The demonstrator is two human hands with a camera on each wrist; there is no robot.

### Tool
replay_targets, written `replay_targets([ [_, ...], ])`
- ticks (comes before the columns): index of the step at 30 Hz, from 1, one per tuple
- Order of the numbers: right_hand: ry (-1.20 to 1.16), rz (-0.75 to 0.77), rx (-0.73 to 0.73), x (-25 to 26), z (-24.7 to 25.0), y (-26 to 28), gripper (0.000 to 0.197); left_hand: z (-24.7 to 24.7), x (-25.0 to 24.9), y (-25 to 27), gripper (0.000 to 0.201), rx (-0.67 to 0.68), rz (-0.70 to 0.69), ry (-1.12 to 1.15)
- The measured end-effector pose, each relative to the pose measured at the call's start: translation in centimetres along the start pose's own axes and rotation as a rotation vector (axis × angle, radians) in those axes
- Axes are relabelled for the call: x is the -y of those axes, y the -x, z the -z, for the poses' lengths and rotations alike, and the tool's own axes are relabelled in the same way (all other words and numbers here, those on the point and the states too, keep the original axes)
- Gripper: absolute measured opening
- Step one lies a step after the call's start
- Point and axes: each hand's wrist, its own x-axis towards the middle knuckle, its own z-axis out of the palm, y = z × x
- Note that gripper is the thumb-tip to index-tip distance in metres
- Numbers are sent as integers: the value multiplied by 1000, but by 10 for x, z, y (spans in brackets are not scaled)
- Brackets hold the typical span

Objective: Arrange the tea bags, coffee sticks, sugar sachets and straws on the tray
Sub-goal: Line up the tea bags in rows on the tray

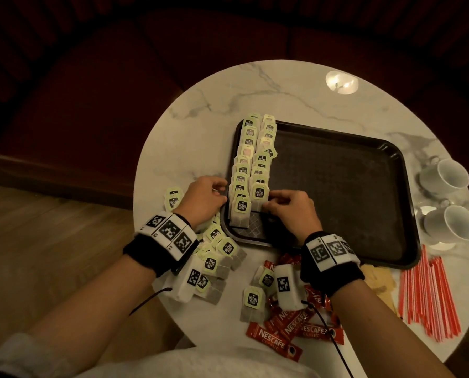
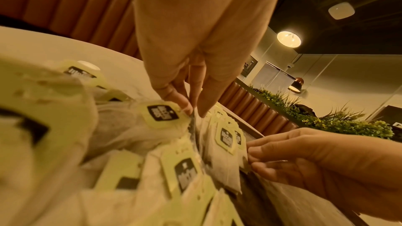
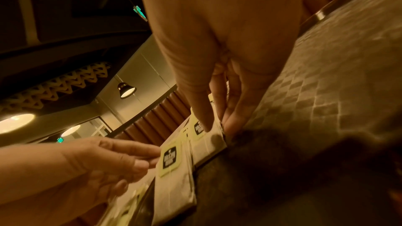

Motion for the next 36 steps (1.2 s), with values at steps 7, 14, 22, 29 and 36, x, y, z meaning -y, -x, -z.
replay_targets([
  [7, -126, 17, -207, 7, 9, -39, 22, 0, 5, 4, 40, 37, -25, -62],
  [14, -135, 15, -236, 23, 12, -84, 22, 1, 6, 5, 38, -3, -28, -70],
  [22, -160, 6, -138, 29, 20, -103, 15, 4, 4, 5, 36, -8, -17, -54],
  [29, -89, 62, -88, 33, 28, -109, 16, 4, 3, 5, 36, -7, -12, -50],
  [36, 112, 194, -42, 46, 33, -111, 15, 3, 5, 6, 37, -3, -36, -91],
])
